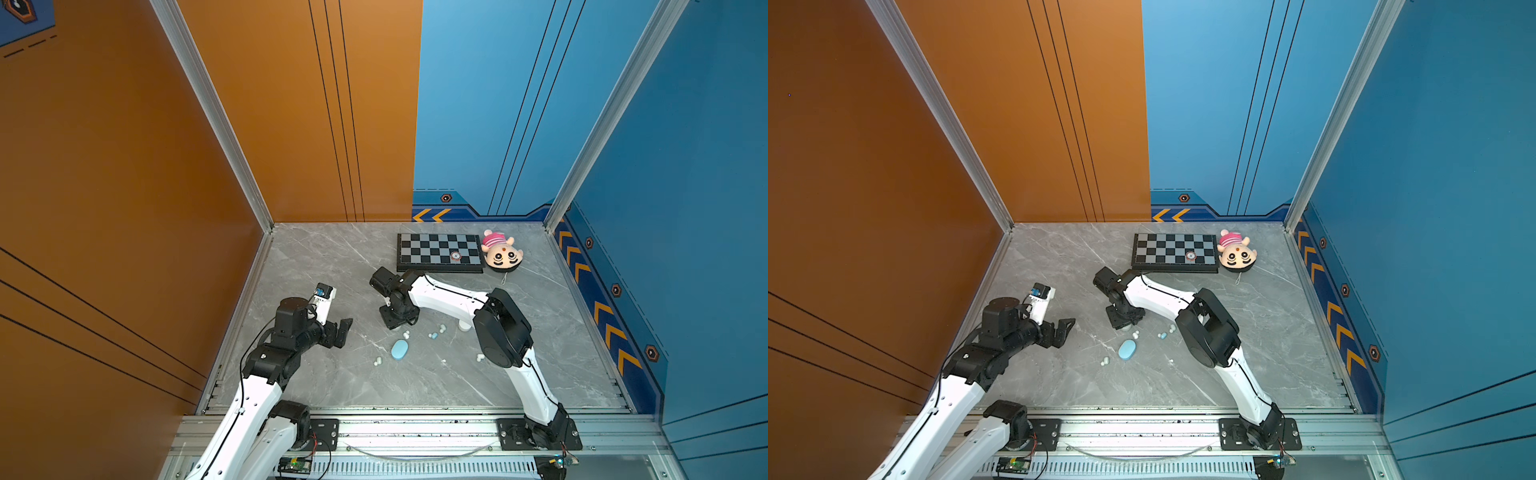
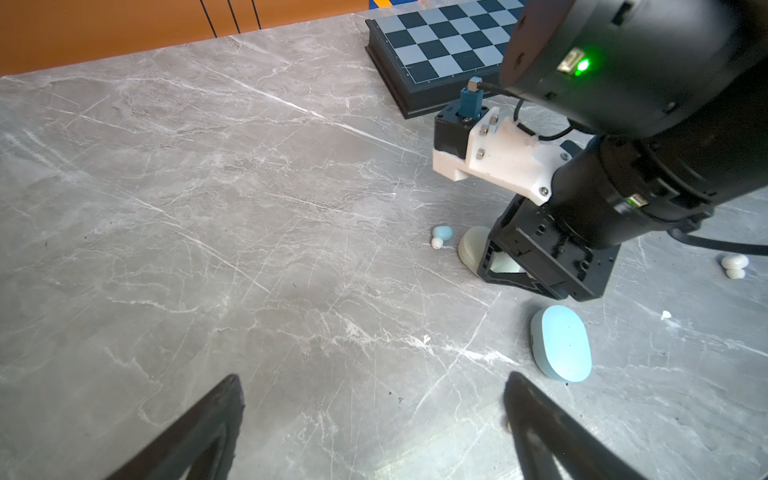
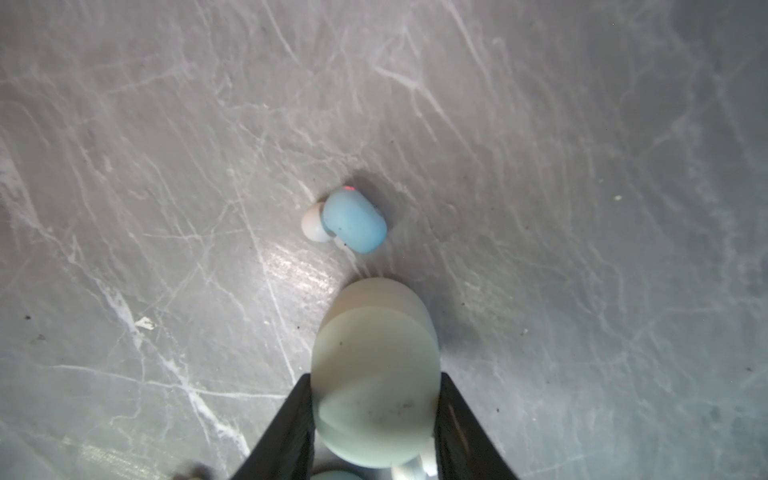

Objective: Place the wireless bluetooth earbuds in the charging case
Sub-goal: 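Lower the right gripper and grasp the pale green case, then lift the green case toward the left gripper while the left gripper reaches to it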

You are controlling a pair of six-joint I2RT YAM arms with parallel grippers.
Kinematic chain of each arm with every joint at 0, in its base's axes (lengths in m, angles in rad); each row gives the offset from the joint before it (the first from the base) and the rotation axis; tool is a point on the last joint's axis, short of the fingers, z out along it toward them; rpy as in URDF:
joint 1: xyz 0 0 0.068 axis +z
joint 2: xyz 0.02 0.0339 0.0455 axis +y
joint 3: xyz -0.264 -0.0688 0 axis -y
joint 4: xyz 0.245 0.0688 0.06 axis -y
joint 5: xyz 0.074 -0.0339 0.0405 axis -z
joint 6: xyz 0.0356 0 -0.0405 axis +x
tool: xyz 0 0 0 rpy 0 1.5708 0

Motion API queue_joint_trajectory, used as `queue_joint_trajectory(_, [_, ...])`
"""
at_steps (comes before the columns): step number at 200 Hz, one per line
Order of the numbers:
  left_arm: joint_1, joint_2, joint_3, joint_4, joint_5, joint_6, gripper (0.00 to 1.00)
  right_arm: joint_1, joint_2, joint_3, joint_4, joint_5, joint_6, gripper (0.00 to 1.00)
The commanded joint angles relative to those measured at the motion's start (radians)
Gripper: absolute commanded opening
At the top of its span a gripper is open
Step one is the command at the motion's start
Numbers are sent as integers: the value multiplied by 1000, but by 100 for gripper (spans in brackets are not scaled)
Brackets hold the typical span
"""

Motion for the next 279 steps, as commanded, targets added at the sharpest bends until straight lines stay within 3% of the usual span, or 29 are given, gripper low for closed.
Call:
queue_joint_trajectory(1, [-14,10,35,-21,34,-17,98,-5,-1,24,-34,22,-31,41])
queue_joint_trajectory(38, [-19,34,63,-21,64,-77,98,-17,-59,16,-37,20,-94,36])
queue_joint_trajectory(88, [-17,151,165,-22,170,-232,98,-84,-263,-81,-33,-69,-280,30])
queue_joint_trajectory(122, [-18,291,271,-20,274,-412,98,-154,-392,-132,-27,-232,-370,30])
queue_joint_trajectory(154, [-51,341,334,-20,355,-437,98,-247,-470,-125,-28,-525,-339,30])
queue_joint_trajectory(182, [-60,360,379,-20,444,-436,98,-289,-527,-145,-29,-677,-308,30])
queue_joint_trajectory(201, [-65,386,411,-15,502,-472,100,-298,-557,-160,-29,-723,-290,30])
queue_joint_trajectory(255, [-119,442,419,74,619,-588,87,-285,-592,-145,-28,-735,-279,29])
queue_joint_trajectory(262, [-121,446,420,93,625,-608,80,-284,-594,-140,-29,-739,-278,29])
queue_joint_trajectory(279, [-121,443,398,160,631,-667,78,-282,-595,-133,-28,-744,-272,28])
